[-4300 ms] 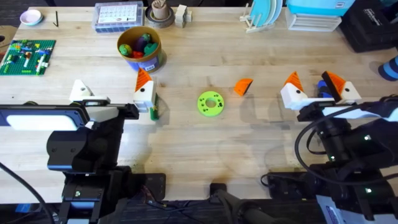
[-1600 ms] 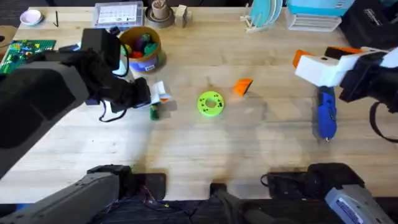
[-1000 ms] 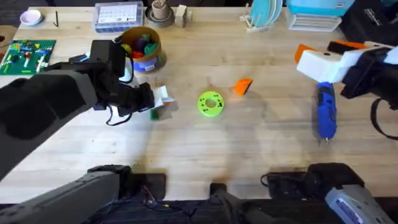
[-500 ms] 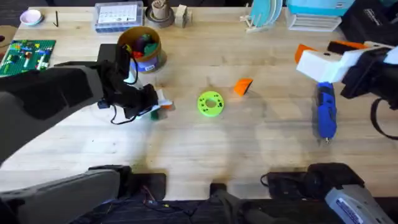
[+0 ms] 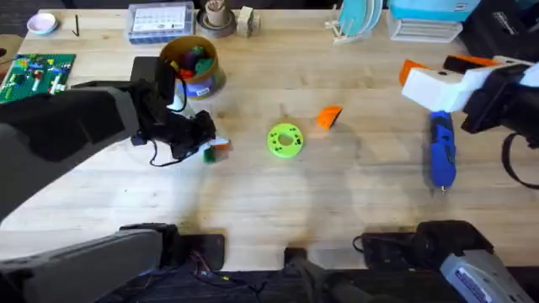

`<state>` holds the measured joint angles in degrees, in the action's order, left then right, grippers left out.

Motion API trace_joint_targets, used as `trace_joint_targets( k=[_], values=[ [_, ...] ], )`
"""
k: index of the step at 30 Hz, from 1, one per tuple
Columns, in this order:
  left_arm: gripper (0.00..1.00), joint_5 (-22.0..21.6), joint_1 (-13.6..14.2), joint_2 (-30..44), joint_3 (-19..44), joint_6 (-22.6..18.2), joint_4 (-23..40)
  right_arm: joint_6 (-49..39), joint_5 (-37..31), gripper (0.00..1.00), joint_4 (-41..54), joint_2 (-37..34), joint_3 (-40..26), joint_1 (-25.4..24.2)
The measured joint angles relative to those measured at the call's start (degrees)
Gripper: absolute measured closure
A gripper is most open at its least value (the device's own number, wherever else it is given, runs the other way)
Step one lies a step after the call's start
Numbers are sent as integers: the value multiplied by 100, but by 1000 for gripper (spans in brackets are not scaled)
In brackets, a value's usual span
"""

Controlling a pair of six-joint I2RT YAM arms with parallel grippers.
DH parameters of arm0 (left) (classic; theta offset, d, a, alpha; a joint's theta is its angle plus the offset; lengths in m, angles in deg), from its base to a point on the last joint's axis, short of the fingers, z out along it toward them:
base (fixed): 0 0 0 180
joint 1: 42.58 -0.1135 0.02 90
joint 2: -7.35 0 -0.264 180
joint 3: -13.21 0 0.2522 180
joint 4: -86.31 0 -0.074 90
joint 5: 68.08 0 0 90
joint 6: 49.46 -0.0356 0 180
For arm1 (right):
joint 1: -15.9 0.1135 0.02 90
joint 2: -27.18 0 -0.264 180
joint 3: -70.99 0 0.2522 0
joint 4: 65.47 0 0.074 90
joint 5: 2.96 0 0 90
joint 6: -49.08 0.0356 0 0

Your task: Pick up the gripper from the table and insert it into the empty holder that is missing its gripper. Then pick up a screw, insert it into the mounting hole, and use the screwdriver to tighten it. Finally, clean up the table by picking up the vegetable and placing it into the bucket.

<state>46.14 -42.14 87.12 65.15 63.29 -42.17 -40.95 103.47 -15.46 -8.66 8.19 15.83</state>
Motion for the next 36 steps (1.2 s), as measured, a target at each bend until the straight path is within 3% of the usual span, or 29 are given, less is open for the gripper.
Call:
trace_joint_targets(
  k=[4, 11, 19, 22, 26, 28, 29, 30, 34, 36],
  values=[
    [997, -2, 0, 12, 212, 2, 363, -2, 0, 77, 0, 0, 0, 0],
    [997, -2, -1, -40, 1482, -119, 1196, -2, 0, 77, 0, -1, 0, 0],
    [968, -4, 0, -1109, 2657, -1095, 2286, -2, 0, 77, 2, -2, 0, 0],
    [677, -1, 0, -1656, 2833, -1364, 2423, -2, 0, 77, 2, 0, 0, 0],
    [51, -1, 0, -2349, 2865, -1527, 2532, -2, 0, 77, 2, 0, 0, 0],
    [9, -2, 0, -2586, 2865, -1574, 2557, -2, 0, 78, 2, 0, 0, 0],
    [22, 0, 0, -2680, 2865, -1593, 2555, -2, 0, 77, 2, 0, 0, 0],
    [106, -1, 0, -2777, 2865, -1594, 2559, -2, 0, 78, 2, -1, 0, 0],
    [734, -2, 0, -3035, 2865, -1641, 2568, -2, 0, 77, 2, -1, 0, 0],
    [972, -3, 0, -3094, 2865, -1674, 2570, -2, 0, 77, 15, 0, 0, 0]
  ],
)
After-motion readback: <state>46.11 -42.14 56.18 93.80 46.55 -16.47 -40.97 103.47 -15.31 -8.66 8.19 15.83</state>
